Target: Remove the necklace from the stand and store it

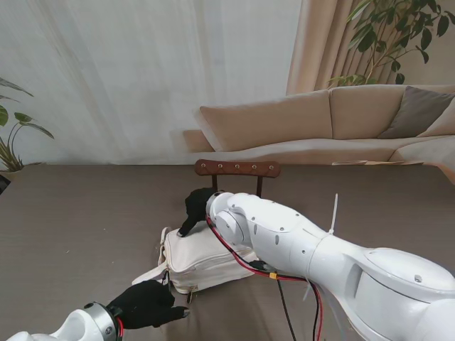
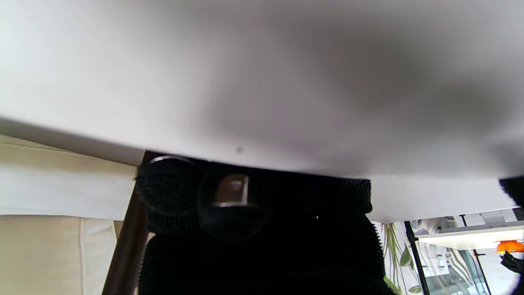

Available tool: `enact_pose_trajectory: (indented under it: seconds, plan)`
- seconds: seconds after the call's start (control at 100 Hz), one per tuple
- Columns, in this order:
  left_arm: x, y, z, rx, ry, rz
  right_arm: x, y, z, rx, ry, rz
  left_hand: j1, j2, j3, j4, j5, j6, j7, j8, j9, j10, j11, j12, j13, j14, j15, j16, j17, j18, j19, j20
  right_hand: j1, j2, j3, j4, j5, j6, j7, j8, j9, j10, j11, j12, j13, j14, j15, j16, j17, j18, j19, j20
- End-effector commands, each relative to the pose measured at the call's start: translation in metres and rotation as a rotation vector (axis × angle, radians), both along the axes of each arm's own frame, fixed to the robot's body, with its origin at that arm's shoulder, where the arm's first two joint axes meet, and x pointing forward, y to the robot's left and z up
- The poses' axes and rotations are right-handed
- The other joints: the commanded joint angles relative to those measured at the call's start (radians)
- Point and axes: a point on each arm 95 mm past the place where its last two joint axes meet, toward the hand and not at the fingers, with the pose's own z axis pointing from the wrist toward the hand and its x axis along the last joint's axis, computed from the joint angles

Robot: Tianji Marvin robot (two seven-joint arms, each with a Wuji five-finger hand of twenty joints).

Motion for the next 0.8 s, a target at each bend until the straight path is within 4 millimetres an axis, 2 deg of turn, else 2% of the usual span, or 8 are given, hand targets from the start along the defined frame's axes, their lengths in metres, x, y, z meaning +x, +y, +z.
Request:
enact_pose_trajectory:
  seconds: [0.0, 0.38, 0.79]
  plan:
    - [-0.006, -0.008, 0.008, -0.018, -0.004, -0.041, 0.004, -0.017, -0.016, -0.051, 0.019, -0.039, -0.004, 0.000, -0.012, 0.012, 0.057, -0.008, 0.062, 0.004, 0.053, -0.016, 0.025, 0.004, 0.010, 0.036, -0.002, 0.007, -0.007, -0.052, 0.053, 0.009, 0.252, 0.092, 0.242, 0.153, 0.039, 0.018, 0.055, 0.008, -0.011, 0.030, -0.008, 0.010, 0.045, -0.028, 0.035, 0.013, -0.016, -0.041, 0.001, 0.026]
    - [-0.001, -0.018, 0.032, -0.083, -0.108, -0.090, 0.004, -0.017, -0.018, -0.047, 0.021, -0.047, -0.004, 0.001, -0.014, 0.012, 0.056, -0.012, 0.064, 0.004, 0.055, -0.019, 0.027, 0.003, 0.013, 0.033, 0.002, 0.007, 0.000, -0.051, 0.058, 0.008, 0.256, 0.105, 0.230, 0.133, 0.031, 0.018, 0.048, 0.003, -0.020, 0.031, -0.009, 0.005, 0.045, -0.036, 0.033, 0.011, -0.016, -0.041, 0.002, 0.025]
    - [0.024, -0.037, 0.025, -0.170, -0.105, -0.132, 0.000, -0.015, -0.023, -0.027, 0.046, -0.057, -0.001, 0.002, -0.015, 0.013, 0.051, -0.009, 0.055, 0.000, 0.046, -0.014, 0.020, 0.001, 0.005, 0.036, 0.002, 0.008, -0.009, -0.048, 0.053, 0.005, 0.260, 0.104, 0.229, 0.120, 0.026, 0.018, 0.043, -0.008, -0.023, 0.033, -0.007, -0.002, 0.045, -0.041, 0.035, 0.013, -0.017, -0.043, 0.006, 0.025]
